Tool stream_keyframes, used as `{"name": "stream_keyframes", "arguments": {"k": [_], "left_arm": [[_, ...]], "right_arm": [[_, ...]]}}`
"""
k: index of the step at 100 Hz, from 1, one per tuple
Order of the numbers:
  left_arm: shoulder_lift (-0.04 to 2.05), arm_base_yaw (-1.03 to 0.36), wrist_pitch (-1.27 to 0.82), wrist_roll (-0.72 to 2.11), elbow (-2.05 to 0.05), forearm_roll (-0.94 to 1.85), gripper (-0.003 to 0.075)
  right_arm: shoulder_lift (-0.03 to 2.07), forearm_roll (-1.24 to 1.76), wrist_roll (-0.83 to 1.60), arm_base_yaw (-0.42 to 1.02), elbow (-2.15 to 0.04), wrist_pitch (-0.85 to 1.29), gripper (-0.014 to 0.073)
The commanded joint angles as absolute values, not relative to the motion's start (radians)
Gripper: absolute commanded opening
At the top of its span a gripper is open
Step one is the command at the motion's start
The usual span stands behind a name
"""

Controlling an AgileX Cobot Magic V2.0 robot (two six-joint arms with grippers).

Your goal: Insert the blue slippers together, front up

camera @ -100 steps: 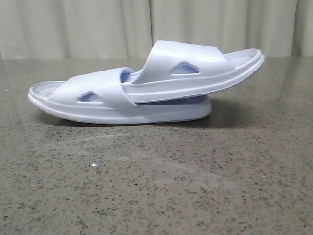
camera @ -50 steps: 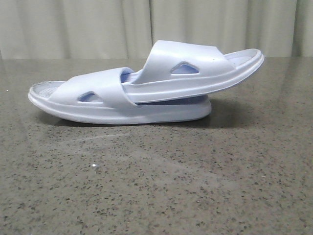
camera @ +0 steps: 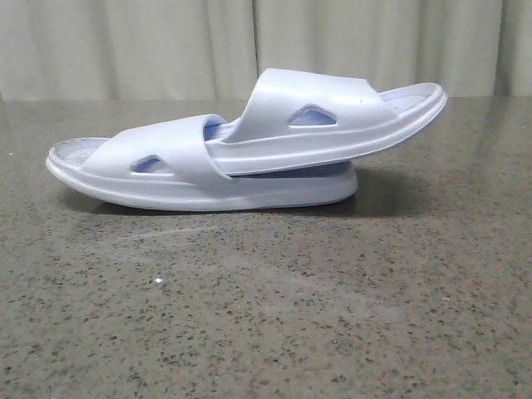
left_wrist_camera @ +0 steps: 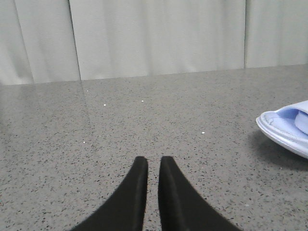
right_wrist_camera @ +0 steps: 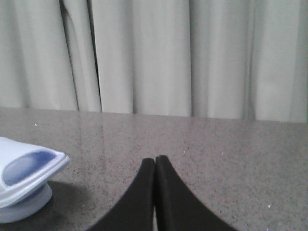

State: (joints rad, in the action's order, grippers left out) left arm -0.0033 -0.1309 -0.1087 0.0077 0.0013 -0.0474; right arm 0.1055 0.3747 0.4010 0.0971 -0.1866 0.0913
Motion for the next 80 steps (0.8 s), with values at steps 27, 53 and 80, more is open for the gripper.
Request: {"name": "stream_keyframes", "arguments": {"k": [27,53,80], "left_arm": [[-0.034,-0.136,-0.025,0.0,0.011,-0.048,0.0016],[-0.033,-0.136,-0.025,0.0,0.011,-0.048,0.0016],[-0.033,-0.136,-0.025,0.0,0.011,-0.048,0.0016]], "right_arm": [[0.093,0.083,0.029,0.031,-0.055,-0.078,-0.0107],[-0.028,0.07,-0.02,0.004,0.03,-0.066,-0.0107],[-0.031,0.053,-0.02,0.004,0.03,-0.057,-0.0107]]}}
